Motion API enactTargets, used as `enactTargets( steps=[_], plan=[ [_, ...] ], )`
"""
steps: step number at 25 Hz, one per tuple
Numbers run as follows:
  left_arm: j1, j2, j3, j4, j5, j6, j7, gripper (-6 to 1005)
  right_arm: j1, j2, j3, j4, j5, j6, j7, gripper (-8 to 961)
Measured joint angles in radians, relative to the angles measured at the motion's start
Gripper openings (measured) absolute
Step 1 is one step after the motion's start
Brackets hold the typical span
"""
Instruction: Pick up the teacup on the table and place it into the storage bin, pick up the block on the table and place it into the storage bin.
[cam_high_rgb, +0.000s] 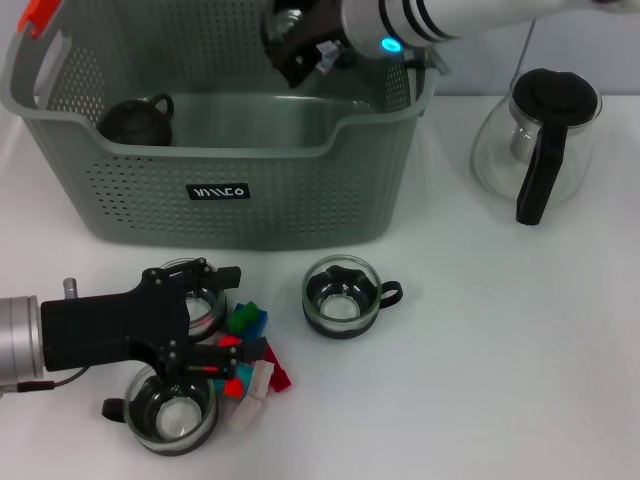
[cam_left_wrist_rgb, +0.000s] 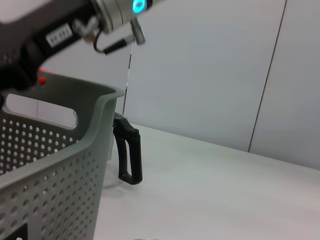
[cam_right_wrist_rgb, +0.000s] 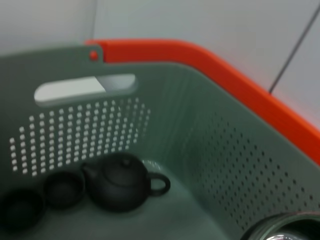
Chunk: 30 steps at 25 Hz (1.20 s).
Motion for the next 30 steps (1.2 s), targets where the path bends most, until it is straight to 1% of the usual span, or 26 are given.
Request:
enactTargets(
  steps=[9, 22, 30],
  plan=[
    [-0.002, 0.000, 0.000, -0.002, 0.000, 0.000, 0.000, 949, -0.032, 0.002, -0.015, 0.018, 0.002, 0.011, 0.002, 71],
    [-0.001, -0.002, 0.000, -0.004, 0.000, -0.015, 0.000, 950, -0.040, 0.002, -0.029, 0.029, 0.001, -0.001, 0.009, 80],
    [0.000, -0.002, 0.000, -0.004, 0.000, -0.015, 0.000, 949, -0.046, -0.002, -0.032, 0.008, 0.001, -0.035, 0.011, 86]
  ],
)
